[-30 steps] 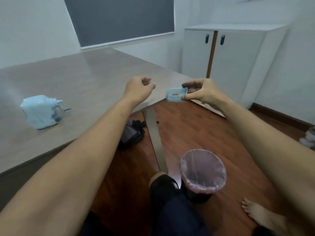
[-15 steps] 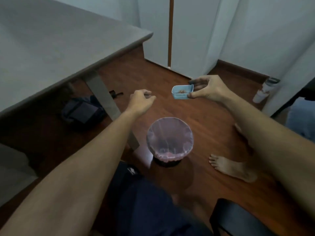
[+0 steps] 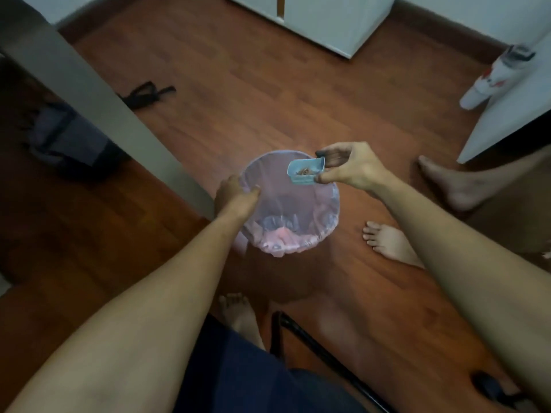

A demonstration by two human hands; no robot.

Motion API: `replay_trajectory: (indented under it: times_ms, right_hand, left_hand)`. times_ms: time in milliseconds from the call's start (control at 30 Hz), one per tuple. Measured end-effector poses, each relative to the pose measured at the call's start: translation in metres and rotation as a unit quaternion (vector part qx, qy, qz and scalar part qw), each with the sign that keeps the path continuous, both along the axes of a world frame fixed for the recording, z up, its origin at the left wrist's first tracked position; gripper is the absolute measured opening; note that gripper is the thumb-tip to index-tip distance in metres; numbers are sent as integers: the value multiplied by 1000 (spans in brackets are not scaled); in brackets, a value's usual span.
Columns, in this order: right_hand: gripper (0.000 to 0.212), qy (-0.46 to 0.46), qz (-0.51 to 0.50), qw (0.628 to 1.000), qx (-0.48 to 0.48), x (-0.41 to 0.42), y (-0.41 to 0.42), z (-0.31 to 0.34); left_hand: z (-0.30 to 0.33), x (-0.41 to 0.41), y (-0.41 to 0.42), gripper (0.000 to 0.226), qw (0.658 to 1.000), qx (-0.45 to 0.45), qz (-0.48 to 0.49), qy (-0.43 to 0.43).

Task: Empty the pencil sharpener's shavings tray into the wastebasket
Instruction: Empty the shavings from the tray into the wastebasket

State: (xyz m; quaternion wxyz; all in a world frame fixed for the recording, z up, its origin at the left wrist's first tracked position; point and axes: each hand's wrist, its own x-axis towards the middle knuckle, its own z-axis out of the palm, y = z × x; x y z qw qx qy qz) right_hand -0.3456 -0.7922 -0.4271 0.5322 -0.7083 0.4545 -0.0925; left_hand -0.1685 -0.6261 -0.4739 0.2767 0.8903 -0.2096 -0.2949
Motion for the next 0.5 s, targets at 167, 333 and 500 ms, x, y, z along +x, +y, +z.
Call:
replay_trajectory:
  times_ms: [167,333,500]
  right_hand:
    - [59,53,20,998,2,10,3,-45]
    - [60,129,54,990,-9,24,9,-78]
    - [69,181,118,975,-46,41,20,-99]
  left_hand:
    - [-42,-2,-2,58,998,5,68,10]
    - [-68,-3,0,51,993,-6,109,55]
    - [-81,-5,8,48,993,-20,108,41]
